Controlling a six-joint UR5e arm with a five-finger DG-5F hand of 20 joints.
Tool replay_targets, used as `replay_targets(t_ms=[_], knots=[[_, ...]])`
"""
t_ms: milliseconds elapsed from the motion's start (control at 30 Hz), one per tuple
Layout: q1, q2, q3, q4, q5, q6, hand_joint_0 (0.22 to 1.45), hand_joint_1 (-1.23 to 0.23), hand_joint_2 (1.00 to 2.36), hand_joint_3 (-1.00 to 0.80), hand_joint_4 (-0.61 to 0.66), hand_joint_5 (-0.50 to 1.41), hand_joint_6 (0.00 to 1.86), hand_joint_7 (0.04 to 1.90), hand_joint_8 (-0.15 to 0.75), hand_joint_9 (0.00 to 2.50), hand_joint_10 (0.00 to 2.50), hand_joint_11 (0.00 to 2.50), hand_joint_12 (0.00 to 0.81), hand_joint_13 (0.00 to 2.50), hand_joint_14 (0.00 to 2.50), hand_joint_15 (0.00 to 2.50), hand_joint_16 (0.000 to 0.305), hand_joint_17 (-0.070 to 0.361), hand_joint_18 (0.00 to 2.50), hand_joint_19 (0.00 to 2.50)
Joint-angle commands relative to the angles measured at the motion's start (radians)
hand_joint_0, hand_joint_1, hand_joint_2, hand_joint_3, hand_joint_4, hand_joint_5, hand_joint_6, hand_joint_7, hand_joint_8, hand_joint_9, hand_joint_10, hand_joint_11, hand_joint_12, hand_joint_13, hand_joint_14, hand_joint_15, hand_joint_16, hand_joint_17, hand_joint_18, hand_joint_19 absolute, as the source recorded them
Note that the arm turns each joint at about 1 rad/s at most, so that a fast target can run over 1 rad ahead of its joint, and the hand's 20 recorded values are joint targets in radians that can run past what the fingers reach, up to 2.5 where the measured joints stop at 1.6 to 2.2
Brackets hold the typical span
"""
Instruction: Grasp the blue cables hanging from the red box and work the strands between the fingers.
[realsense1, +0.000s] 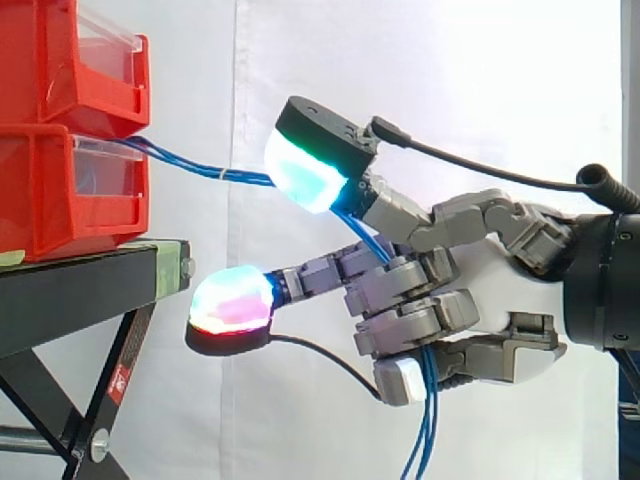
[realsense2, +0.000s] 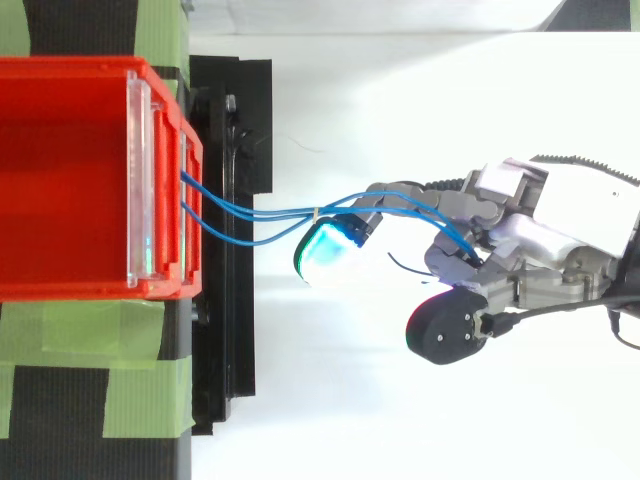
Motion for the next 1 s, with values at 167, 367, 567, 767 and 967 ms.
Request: replay_targets(t_ms=[167,367,567,767,967], knots=[[0.0,-0.001,0.0,0.0,0.0,0.0,0.73,-0.56,1.0,-0.97,0.4,0.06,0.01,1.07,0.532,1.78,2.5,2.5,0.684,1.96,2.5,1.71,0.243,0.182,2.5,0.6],[0.0,-0.001,0.0,0.0,0.003,0.0,0.73,-0.56,1.0,-0.98,0.39,0.08,0.01,1.11,0.532,1.78,2.5,2.5,0.684,1.96,2.5,1.71,0.243,0.182,2.5,0.6],[-0.005,0.001,0.0,0.022,0.011,0.005,0.73,-0.56,1.0,-0.98,0.38,0.11,0.01,1.14,0.532,1.78,2.5,2.5,0.684,1.96,2.5,1.71,0.243,0.182,2.5,0.6],[-0.009,0.025,0.0,0.02,0.012,-0.002,0.74,-0.57,1.0,-0.98,0.36,0.13,0.01,1.17,0.532,1.78,2.5,2.5,0.684,1.96,2.5,1.71,0.243,0.182,2.5,0.6],[-0.012,0.034,0.001,0.022,0.028,-0.005,0.75,-0.57,1.0,-0.97,0.35,0.15,0.01,1.19,0.532,1.78,2.5,2.5,0.684,1.96,2.5,1.71,0.243,0.182,2.5,0.6]])
